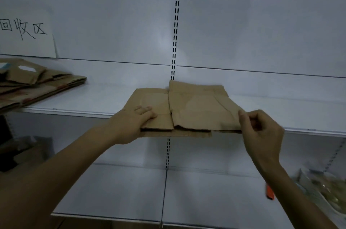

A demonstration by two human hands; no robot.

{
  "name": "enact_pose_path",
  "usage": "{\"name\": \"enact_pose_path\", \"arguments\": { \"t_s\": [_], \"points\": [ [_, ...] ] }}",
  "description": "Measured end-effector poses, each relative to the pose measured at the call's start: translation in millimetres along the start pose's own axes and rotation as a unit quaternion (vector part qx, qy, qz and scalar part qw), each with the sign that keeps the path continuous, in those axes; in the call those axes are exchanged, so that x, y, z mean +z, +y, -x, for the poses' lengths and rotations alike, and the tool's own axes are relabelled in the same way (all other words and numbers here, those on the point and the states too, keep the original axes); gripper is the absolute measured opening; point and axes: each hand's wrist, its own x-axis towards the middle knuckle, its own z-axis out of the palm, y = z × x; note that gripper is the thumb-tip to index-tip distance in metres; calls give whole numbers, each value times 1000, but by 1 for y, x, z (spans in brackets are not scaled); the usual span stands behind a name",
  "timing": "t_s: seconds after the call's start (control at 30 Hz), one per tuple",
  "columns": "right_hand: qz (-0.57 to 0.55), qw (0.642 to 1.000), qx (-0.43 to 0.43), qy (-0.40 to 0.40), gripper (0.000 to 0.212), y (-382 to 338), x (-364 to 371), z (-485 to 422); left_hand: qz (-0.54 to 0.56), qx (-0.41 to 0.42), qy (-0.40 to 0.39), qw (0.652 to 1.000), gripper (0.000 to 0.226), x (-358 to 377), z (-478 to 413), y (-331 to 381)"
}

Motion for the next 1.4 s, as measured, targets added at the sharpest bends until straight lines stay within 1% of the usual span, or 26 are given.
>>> {"name": "enact_pose_path", "arguments": {
  "t_s": [0.1,0.13,0.2,0.23,0.3,0.33,0.37,0.43,0.47,0.53,0.57,0.6,0.63,0.67,0.73,0.77,0.8,0.87,0.93,1.03,1.07,1.13,1.2,1.27,1.33,1.4],
  "points": [
    [14,999,-6,47,30,-11,1,-19,-52,-9,10,999,64,12,8,3],
    [22,999,10,41,27,-14,4,-27,-61,-12,13,998,64,15,9,4],
    [102,991,75,-53,23,-9,15,-43,-62,-13,25,998,63,18,11,5],
    [177,969,114,-129,31,-2,22,-51,-53,-9,38,998,61,20,13,3],
    [288,898,184,-278,64,13,34,-60,-50,30,95,994,59,29,18,-5],
    [313,873,206,-312,76,19,40,-61,-59,53,121,990,59,35,22,-7],
    [319,864,218,-323,84,24,44,-60,-68,70,130,987,62,42,26,-9],
    [301,870,224,-320,95,29,50,-59,-76,85,135,984,77,58,37,-10],
    [293,870,232,-322,102,28,51,-59,-46,92,148,984,88,64,40,-9],
    [287,858,266,-334,115,25,50,-63,136,46,185,972,91,64,43,-2],
    [285,854,276,-337,117,25,48,-65,254,-4,224,941,80,61,43,1],
    [279,858,276,-331,117,24,47,-66,347,-82,269,895,66,57,40,4],
    [264,870,270,-316,116,25,47,-67,414,-174,306,839,54,53,37,6],
    [238,888,265,-293,115,25,46,-65,471,-252,317,784,53,50,34,8],
    [168,924,258,-227,116,28,46,-58,600,-312,287,679,71,49,31,11],
    [133,937,260,-194,115,29,45,-57,641,-316,271,645,74,48,31,11],
    [96,941,273,-173,109,28,42,-57,654,-313,262,637,69,45,33,9],
    [-13,929,323,-178,82,24,36,-65,625,-303,276,665,53,34,35,-2],
    [-163,875,379,-254,58,18,32,-76,562,-305,307,705,51,12,37,-18],
    [-376,769,404,-321,50,3,47,-87,465,-323,342,749,63,-32,46,-54],
    [-414,753,404,-312,47,-4,58,-88,435,-323,349,764,71,-48,50,-64],
    [-434,762,400,-266,44,-23,80,-87,375,-333,367,784,88,-73,60,-84],
    [-454,762,394,-242,45,-41,103,-87,339,-357,402,772,81,-89,71,-99],
    [-490,736,395,-250,46,-61,126,-86,336,-376,455,734,70,-96,82,-111],
    [-513,710,405,-262,45,-82,148,-85,349,-386,512,684,80,-95,94,-124],
    [-531,689,409,-274,42,-107,171,-85,403,-386,549,622,97,-90,107,-133]
  ]
}}
